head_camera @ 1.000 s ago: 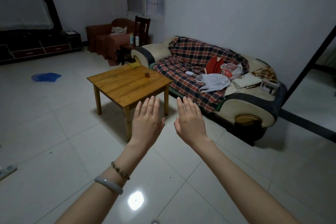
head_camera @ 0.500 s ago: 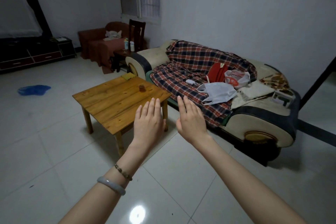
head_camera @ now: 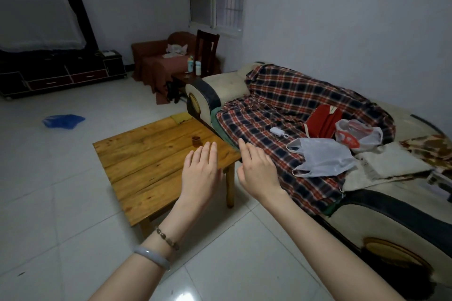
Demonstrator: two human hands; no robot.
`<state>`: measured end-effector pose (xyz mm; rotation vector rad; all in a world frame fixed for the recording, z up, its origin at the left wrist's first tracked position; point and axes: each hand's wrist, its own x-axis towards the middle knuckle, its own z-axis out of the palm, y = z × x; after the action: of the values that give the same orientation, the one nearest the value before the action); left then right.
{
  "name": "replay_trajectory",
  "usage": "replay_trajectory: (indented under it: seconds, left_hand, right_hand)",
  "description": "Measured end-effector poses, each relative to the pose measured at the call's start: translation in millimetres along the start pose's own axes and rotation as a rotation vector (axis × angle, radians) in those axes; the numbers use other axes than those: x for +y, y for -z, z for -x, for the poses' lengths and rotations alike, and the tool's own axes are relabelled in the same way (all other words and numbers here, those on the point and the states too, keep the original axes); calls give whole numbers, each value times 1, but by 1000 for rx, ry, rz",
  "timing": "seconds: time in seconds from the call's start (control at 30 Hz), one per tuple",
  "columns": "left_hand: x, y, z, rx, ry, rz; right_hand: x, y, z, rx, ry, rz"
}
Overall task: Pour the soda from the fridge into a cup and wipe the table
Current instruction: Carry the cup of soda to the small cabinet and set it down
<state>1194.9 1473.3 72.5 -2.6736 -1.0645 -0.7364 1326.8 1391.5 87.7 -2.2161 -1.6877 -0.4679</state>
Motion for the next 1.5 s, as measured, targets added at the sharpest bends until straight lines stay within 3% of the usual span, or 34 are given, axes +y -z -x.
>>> replay_trajectory:
  seconds: [0.5, 0.97, 1.5]
  left_hand:
    - [-24, -132, -162, -90, 158, -32]
    - [-139, -254, -336, -115, 230, -110]
    - [-209, -365, -370, -259, 412, -97]
  right_hand:
    - [96, -118, -173, -103, 76, -42]
    - [120, -242, -397, -156, 170, -136]
    - [139, -376, -500, -444, 324, -264]
